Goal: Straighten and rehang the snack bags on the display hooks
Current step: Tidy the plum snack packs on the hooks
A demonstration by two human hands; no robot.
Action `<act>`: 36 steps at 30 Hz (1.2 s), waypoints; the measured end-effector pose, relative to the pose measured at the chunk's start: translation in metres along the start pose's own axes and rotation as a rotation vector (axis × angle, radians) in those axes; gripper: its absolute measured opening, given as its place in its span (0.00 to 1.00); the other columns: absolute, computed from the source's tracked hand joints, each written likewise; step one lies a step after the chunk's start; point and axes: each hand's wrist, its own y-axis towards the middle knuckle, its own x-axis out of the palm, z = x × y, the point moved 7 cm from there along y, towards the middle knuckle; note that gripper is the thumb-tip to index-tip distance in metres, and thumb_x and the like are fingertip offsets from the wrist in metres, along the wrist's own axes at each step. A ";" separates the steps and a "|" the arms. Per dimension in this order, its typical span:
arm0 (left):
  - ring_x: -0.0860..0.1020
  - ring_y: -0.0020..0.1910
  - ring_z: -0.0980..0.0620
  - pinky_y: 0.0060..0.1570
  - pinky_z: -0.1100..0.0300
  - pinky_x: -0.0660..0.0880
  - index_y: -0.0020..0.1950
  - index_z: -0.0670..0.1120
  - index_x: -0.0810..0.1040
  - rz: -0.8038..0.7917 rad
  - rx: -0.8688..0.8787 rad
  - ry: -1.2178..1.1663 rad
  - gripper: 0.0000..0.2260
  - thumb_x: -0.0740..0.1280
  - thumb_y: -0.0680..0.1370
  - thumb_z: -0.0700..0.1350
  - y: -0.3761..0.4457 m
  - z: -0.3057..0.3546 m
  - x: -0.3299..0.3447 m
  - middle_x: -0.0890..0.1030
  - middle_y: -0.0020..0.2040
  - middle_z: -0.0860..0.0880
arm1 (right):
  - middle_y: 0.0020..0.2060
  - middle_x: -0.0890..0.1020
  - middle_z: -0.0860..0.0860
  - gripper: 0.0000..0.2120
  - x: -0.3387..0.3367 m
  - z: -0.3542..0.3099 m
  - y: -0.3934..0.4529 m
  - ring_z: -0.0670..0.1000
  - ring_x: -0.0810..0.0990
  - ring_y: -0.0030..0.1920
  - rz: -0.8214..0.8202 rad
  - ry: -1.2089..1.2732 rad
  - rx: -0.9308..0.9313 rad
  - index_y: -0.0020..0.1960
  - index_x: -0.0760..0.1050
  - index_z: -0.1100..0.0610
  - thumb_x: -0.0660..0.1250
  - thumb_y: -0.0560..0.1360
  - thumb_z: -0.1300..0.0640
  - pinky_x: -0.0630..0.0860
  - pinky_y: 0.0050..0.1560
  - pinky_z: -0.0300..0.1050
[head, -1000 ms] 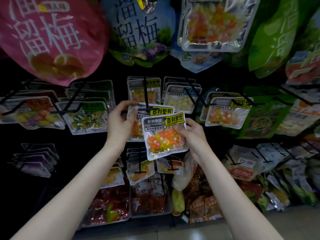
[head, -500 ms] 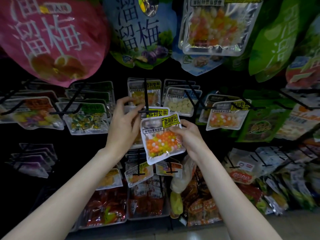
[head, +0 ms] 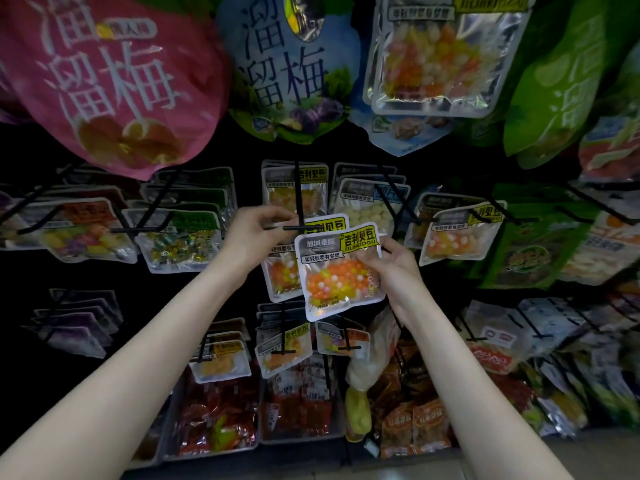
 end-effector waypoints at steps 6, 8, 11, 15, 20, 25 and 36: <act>0.79 0.39 0.56 0.41 0.66 0.76 0.40 0.50 0.80 -0.058 -0.199 -0.198 0.08 0.68 0.74 0.37 0.000 -0.014 0.001 0.81 0.40 0.51 | 0.48 0.83 0.56 0.12 0.002 -0.001 -0.002 0.52 0.83 0.46 -0.006 0.026 -0.008 0.55 0.76 0.59 0.70 0.72 0.64 0.80 0.45 0.46; 0.80 0.36 0.57 0.36 0.67 0.76 0.40 0.49 0.80 -0.077 -0.248 -0.246 0.08 0.68 0.74 0.37 0.001 -0.018 0.002 0.82 0.38 0.51 | 0.47 0.83 0.55 0.12 0.002 -0.002 -0.002 0.52 0.83 0.45 0.000 0.031 -0.013 0.56 0.76 0.60 0.69 0.72 0.64 0.79 0.42 0.43; 0.80 0.33 0.57 0.33 0.67 0.77 0.39 0.48 0.80 -0.065 -0.270 -0.280 0.06 0.69 0.73 0.38 0.001 -0.020 0.002 0.82 0.33 0.53 | 0.47 0.83 0.55 0.12 0.001 -0.005 -0.003 0.50 0.83 0.43 0.014 0.030 -0.025 0.55 0.75 0.60 0.69 0.73 0.65 0.79 0.39 0.40; 0.78 0.33 0.58 0.33 0.70 0.76 0.39 0.47 0.80 -0.005 -0.256 -0.265 0.05 0.70 0.73 0.38 0.002 -0.016 0.001 0.81 0.34 0.51 | 0.47 0.83 0.55 0.10 0.000 -0.007 -0.005 0.50 0.83 0.43 0.020 0.034 -0.028 0.52 0.75 0.56 0.68 0.73 0.66 0.79 0.40 0.42; 0.78 0.35 0.63 0.38 0.74 0.75 0.46 0.42 0.80 -0.026 -0.168 -0.178 0.07 0.66 0.74 0.32 0.002 -0.009 -0.001 0.79 0.38 0.53 | 0.47 0.83 0.55 0.10 0.000 -0.008 -0.006 0.54 0.82 0.47 0.019 -0.005 -0.038 0.49 0.75 0.53 0.69 0.72 0.65 0.79 0.48 0.48; 0.77 0.45 0.55 0.42 0.65 0.72 0.51 0.44 0.79 0.137 -0.130 -0.059 0.05 0.67 0.76 0.38 0.014 -0.012 -0.002 0.79 0.47 0.48 | 0.48 0.82 0.55 0.06 -0.006 -0.012 -0.008 0.52 0.81 0.47 0.167 -0.171 -0.167 0.49 0.75 0.53 0.68 0.74 0.62 0.77 0.49 0.46; 0.72 0.47 0.65 0.49 0.78 0.64 0.47 0.50 0.77 0.217 0.307 0.219 0.05 0.67 0.76 0.40 -0.029 0.009 -0.011 0.74 0.49 0.54 | 0.41 0.81 0.51 0.05 0.037 -0.028 -0.013 0.49 0.80 0.43 -0.032 -0.179 -0.345 0.44 0.76 0.50 0.67 0.76 0.59 0.75 0.42 0.38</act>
